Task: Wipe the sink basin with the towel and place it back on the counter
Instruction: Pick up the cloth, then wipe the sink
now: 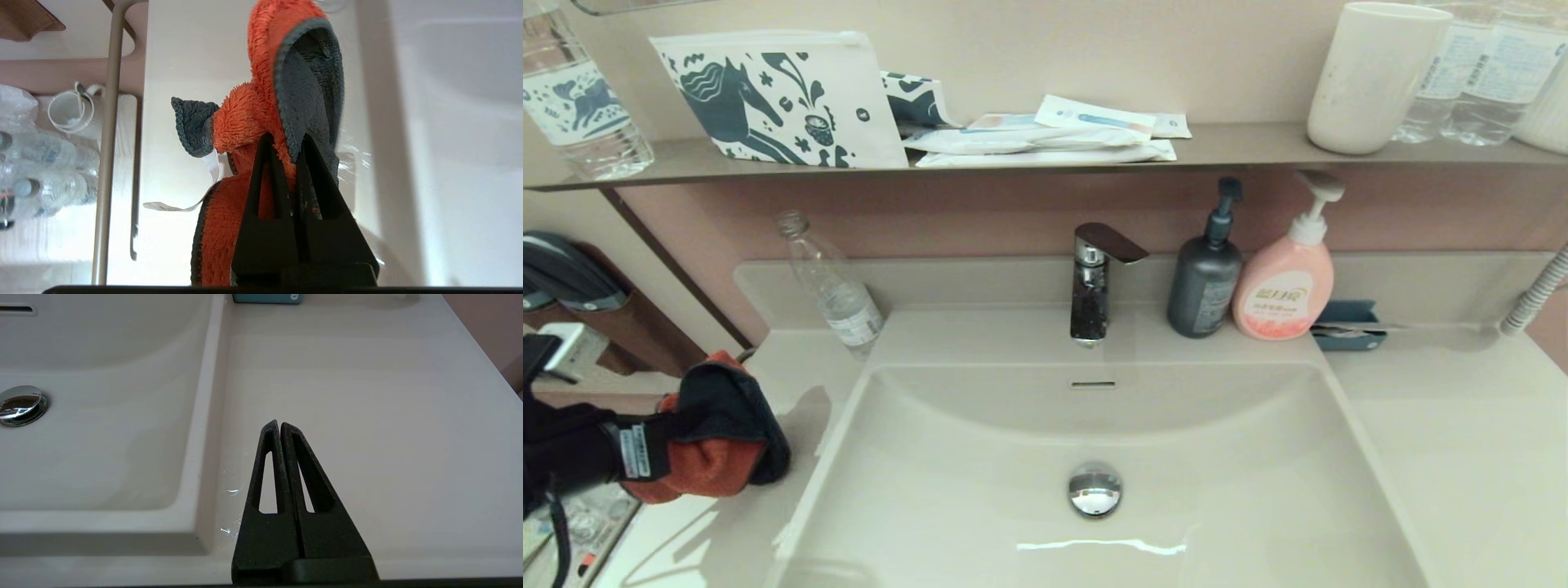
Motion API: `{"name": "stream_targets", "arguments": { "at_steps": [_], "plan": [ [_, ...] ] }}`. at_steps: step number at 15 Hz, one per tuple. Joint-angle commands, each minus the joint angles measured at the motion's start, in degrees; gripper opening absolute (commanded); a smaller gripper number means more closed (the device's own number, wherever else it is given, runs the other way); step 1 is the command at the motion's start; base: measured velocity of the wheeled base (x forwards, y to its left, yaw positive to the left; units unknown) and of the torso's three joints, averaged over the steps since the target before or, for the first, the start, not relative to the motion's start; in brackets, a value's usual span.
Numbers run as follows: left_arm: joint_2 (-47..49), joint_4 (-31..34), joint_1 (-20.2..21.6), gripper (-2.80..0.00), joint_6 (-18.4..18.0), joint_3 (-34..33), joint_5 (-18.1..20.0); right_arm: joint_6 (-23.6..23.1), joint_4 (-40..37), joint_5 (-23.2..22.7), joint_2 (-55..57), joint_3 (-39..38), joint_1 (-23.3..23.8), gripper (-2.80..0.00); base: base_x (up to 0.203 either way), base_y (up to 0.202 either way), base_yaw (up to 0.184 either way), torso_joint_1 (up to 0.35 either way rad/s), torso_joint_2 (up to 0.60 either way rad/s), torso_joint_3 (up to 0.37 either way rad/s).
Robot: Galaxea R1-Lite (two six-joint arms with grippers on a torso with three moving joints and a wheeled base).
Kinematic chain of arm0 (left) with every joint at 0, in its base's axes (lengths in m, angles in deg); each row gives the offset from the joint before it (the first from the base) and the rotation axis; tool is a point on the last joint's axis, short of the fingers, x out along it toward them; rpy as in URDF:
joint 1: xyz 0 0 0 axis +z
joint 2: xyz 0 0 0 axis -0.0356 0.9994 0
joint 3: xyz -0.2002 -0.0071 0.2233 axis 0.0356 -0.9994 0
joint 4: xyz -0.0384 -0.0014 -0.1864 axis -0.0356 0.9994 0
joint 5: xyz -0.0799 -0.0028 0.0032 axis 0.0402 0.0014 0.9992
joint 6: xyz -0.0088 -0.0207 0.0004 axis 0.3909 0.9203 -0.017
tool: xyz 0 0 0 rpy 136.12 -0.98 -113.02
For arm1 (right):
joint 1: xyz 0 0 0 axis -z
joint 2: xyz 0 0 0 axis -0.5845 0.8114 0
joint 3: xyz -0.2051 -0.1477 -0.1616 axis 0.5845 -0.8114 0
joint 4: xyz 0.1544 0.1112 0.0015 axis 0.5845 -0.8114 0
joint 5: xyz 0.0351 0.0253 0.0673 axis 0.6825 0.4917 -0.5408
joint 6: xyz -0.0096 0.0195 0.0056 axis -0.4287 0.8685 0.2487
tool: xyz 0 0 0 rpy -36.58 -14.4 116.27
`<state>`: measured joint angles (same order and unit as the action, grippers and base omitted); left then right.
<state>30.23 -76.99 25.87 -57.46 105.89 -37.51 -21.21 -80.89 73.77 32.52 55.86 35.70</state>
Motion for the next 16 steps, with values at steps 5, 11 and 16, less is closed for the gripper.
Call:
{"name": "stream_targets", "arguments": {
  "at_steps": [5,11,16],
  "plan": [
    [-18.21,21.41,-10.25,-2.80,11.53,6.14,-5.31,-0.03,0.00,0.00,0.07,0.00,-0.01,-2.80,0.000,0.000,0.000,0.000,0.00,0.000],
    [-19.33,30.01,-30.79,-2.80,27.92,10.39,-24.06,-0.03,0.00,0.00,0.07,0.00,-0.01,-2.80,0.000,0.000,0.000,0.000,0.00,0.000],
    [-10.77,31.97,-56.48,-2.80,47.64,13.47,-44.83,-0.03,0.00,0.00,0.07,0.00,-0.01,-2.80,0.000,0.000,0.000,0.000,0.00,0.000]
  ]
}}
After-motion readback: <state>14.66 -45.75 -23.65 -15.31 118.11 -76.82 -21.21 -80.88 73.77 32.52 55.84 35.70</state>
